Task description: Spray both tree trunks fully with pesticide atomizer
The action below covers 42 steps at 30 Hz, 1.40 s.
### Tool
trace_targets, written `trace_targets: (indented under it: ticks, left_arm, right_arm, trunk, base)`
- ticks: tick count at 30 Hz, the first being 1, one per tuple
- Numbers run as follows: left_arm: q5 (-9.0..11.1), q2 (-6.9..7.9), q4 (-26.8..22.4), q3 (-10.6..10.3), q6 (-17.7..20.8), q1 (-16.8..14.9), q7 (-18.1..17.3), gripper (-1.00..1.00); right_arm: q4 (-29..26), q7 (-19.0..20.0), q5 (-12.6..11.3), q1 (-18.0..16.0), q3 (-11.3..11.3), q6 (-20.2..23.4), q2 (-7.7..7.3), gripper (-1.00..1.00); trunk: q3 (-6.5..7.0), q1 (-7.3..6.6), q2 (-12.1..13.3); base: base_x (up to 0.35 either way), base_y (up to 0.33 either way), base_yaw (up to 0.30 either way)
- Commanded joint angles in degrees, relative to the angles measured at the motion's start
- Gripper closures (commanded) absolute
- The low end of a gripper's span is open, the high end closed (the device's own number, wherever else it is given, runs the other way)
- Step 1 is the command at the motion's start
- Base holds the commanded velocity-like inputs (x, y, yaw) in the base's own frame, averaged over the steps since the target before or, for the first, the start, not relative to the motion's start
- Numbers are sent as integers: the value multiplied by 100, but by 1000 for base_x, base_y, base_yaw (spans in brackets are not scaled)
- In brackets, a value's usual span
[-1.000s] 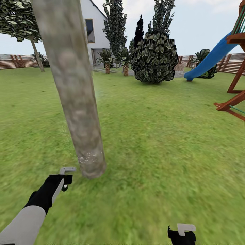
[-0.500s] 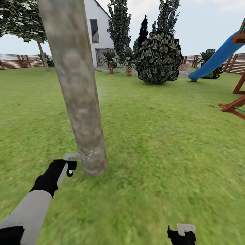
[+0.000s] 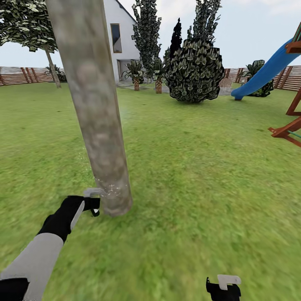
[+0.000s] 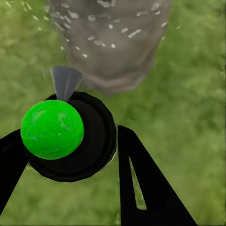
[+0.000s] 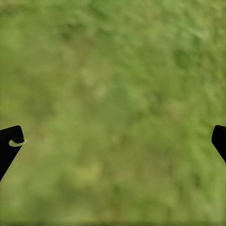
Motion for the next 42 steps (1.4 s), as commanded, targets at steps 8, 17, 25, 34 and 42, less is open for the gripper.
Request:
trace_targets:
  ticks: [8, 17, 25, 34, 42]
  left_arm:
    - [-67, 212, -7, -2, 113, -224, -8, 100]
    - [-33, 64, -322, -121, 487, -294, -13, 100]
    - [-55, -182, -721, -142, 916, -318, -13, 100]
    - [-59, -336, -994, -171, 1061, -462, -8, 100]
    - [-28, 48, -1341, -158, 1473, -556, -69, 100]
  right_arm:
    - [0, 0, -1, 0, 0, 0, 0, -100]
    - [0, 0, 0, 0, 1, 0, 0, -100]
    - [0, 0, 0, 0, 3, 0, 0, -100]
    - [0, 0, 0, 0, 9, 0, 0, -100]
    - [0, 0, 0, 0, 9, 0, 1, -100]
  trunk:
    - [0, 0, 0]
    - [0, 0, 0]
    - [0, 0, 0]
    - [0, 0, 0]
    - [0, 0, 0]
  base:
    - [0, 0, 0]
    - [0, 0, 0]
    - [0, 0, 0]
    - [0, 0, 0]
    - [-58, 0, 0]
